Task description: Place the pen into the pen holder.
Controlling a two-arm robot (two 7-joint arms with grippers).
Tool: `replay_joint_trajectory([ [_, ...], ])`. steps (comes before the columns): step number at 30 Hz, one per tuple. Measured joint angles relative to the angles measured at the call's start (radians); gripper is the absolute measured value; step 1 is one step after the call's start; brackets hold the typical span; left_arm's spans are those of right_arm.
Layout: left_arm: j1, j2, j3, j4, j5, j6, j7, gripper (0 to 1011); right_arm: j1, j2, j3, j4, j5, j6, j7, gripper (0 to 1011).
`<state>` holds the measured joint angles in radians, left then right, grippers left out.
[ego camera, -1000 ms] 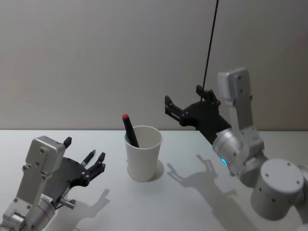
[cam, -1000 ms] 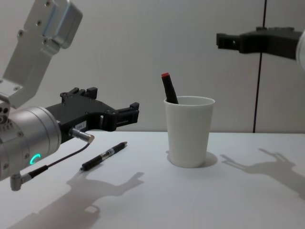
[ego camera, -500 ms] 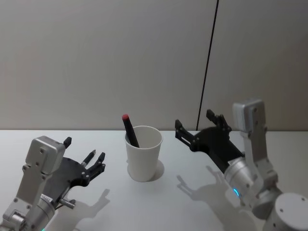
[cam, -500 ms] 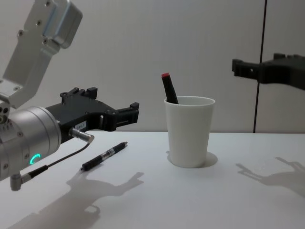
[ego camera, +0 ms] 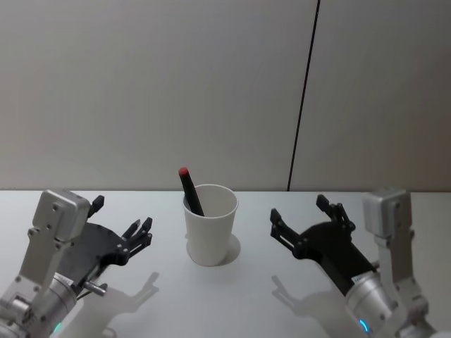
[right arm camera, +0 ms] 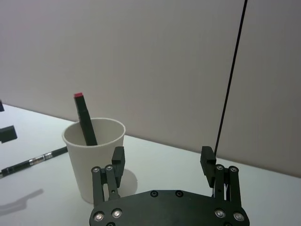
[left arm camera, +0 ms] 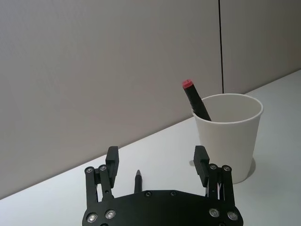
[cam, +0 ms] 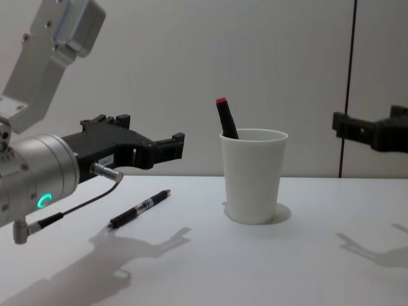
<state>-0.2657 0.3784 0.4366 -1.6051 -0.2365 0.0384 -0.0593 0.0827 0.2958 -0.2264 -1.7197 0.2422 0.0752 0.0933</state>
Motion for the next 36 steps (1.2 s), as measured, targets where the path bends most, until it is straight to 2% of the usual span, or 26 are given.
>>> replay_joint_trajectory([
  [6,-0.027,0.001,-0.011,0.021,-0.03,0.037,-0.04,1003,-0.062,0.027,0.001,-0.03,0.029,-0.026,-0.017,1001],
  [13,-0.059,0.003,-0.023,0.051,-0.068,0.097,-0.089,1003,-0.094,0.04,0.001,-0.046,0.044,-0.04,-0.026,1001],
  [24,-0.102,0.01,-0.034,0.109,-0.11,0.193,-0.159,1003,-0.097,0.042,0.001,-0.047,0.046,-0.041,-0.027,1001],
  [36,-0.122,0.012,-0.043,0.171,-0.122,0.225,-0.196,1003,-0.097,0.042,0.001,-0.047,0.046,-0.041,-0.027,1001],
])
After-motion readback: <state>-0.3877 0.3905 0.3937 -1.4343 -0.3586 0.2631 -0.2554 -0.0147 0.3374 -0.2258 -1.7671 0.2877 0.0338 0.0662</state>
